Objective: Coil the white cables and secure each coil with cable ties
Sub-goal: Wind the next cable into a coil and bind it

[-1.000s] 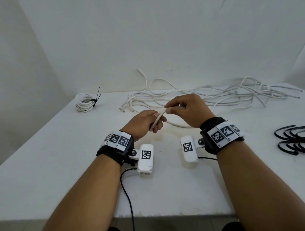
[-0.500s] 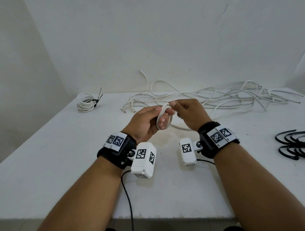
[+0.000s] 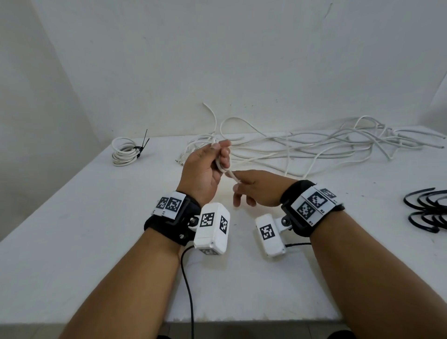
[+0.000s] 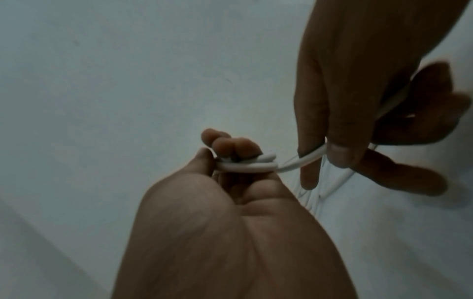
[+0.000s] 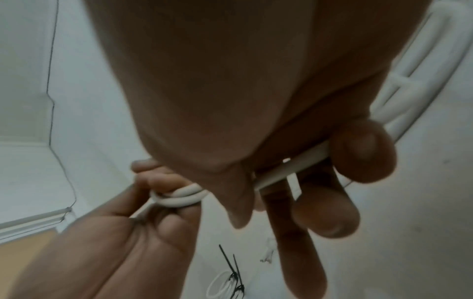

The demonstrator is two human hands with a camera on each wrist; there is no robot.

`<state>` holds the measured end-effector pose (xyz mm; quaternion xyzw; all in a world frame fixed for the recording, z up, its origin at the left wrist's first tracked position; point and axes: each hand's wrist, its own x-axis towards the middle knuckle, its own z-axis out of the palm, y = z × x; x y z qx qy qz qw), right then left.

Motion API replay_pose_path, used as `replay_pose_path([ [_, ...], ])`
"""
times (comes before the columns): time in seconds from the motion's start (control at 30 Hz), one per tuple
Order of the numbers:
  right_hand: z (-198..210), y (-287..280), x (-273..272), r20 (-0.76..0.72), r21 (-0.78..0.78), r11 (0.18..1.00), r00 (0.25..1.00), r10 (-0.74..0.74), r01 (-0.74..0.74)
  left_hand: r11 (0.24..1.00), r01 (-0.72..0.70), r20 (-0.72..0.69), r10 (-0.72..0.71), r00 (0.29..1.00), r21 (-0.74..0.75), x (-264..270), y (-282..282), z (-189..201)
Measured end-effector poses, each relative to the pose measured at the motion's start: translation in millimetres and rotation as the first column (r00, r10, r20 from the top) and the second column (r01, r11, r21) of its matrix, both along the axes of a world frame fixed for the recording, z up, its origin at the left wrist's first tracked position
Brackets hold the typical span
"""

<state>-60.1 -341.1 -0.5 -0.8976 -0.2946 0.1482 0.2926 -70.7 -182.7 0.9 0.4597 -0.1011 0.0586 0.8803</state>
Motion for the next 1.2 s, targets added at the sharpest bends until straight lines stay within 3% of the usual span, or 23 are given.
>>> replay_pose_path([
  [0.17, 6, 6, -4, 0.032, -0.167, 0.986, 0.999, 0.007, -0.002, 0.983, -0.080, -0.058, 0.090, 0.994, 0.162, -1, 0, -5],
  [0.23, 7, 4, -6, 0.044, -0.182, 0.983, 0.998, 0.034, -0.025, 0.945, -0.142, -0.040, 0.160, 0.986, 0.294, 0, 0, -7],
  [0.27, 7, 3, -8, 0.049, -0.179, 0.983, 0.998, 0.041, -0.032, 0.890, -0.196, 0.002, 0.214, 0.977, 0.411, 1, 0, -8],
  [0.37, 8, 3, -11, 0.152, -0.132, 0.991, 0.988, 0.031, -0.011, 0.605, -0.298, 0.168, 0.263, 0.950, 0.738, 0, 3, -12],
  [0.47, 8, -1, -8, 0.284, 0.068, 0.994, 0.954, -0.098, 0.082, 0.246, -0.171, 0.147, 0.112, 0.983, 0.954, -4, 4, -12],
  [0.5, 9, -4, -6, 0.290, 0.147, 0.984, 0.946, -0.144, 0.105, 0.211, -0.108, 0.095, 0.071, 0.993, 0.972, -4, 4, -12],
  [0.53, 9, -7, -4, 0.280, 0.222, 0.968, 0.944, -0.178, 0.116, 0.249, -0.051, 0.045, 0.029, 0.999, 0.967, -6, 3, -11],
  [0.67, 11, -21, 4, 0.270, 0.436, 0.886, 0.917, -0.293, 0.155, 0.520, 0.065, -0.041, -0.056, 0.998, 0.852, -9, 1, -9],
  [0.87, 12, -31, 8, 0.231, 0.597, 0.788, 0.907, -0.351, 0.152, 0.796, 0.154, -0.084, -0.130, 0.988, 0.586, -15, -6, -5],
  [1.0, 7, -30, 13, 0.198, 0.595, 0.783, 0.912, -0.360, 0.180, 0.899, 0.159, -0.081, -0.138, 0.987, 0.407, -15, -7, -2],
  [1.2, 3, -23, 16, 0.204, 0.480, 0.853, 0.919, -0.337, 0.206, 0.944, 0.297, -0.042, -0.294, 0.955, 0.144, -16, -6, -1],
])
